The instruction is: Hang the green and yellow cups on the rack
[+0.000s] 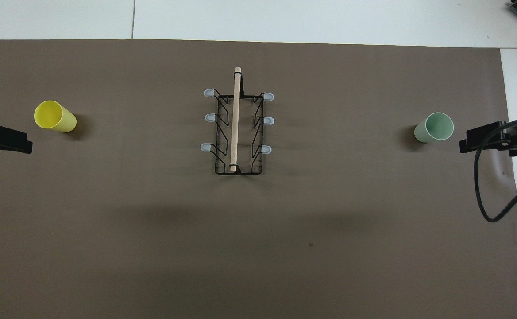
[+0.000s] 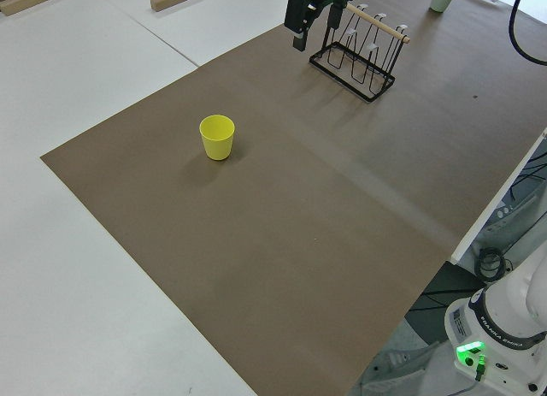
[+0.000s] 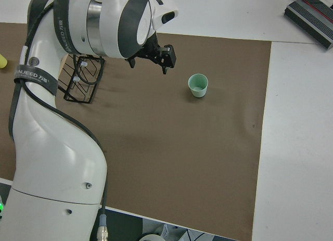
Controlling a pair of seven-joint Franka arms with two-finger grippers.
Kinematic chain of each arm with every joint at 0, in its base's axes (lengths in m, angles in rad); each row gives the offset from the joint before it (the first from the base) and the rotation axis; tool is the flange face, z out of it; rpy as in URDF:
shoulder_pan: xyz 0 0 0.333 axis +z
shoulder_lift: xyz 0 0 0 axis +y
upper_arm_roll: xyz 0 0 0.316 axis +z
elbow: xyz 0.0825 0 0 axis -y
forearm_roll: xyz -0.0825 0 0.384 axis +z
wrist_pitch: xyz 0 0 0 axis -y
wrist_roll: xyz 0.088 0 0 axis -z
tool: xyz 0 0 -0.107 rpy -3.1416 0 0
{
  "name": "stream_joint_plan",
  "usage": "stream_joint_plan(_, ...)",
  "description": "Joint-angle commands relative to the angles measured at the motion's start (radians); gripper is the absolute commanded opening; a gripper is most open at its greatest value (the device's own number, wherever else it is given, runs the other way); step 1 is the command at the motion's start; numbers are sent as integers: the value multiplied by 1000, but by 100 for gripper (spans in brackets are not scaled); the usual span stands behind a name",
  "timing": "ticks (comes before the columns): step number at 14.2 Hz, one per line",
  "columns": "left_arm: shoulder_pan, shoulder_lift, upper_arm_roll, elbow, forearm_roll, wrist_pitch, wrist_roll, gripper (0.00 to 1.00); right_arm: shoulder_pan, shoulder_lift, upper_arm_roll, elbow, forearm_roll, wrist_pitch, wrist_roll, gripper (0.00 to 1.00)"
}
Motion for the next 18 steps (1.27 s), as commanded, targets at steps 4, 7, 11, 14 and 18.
stream_joint_plan(4, 4, -30, -4, -35, 14, -11, 13, 100, 3, 6, 2, 6, -21, 12, 12, 100)
stream_joint_plan(7, -5, -30, -8, -35, 14, -18, 5, 100, 4, 6, 3, -5, -50, 37, -2, 100)
stream_joint_plan(11, 8, -27, -8, -33, 13, 21, -12, 100, 30, 9, 20, -35, -109, 57, -27, 100)
stream_joint_plan(14, 30, -14, -4, -29, -8, 20, -48, 100, 30, 40, 20, -32, -152, 57, -81, 100)
stream_joint_plan(18, 64, 51, -2, -4, -48, 23, -119, 100, 33, 77, 22, -37, -260, 58, -269, 100)
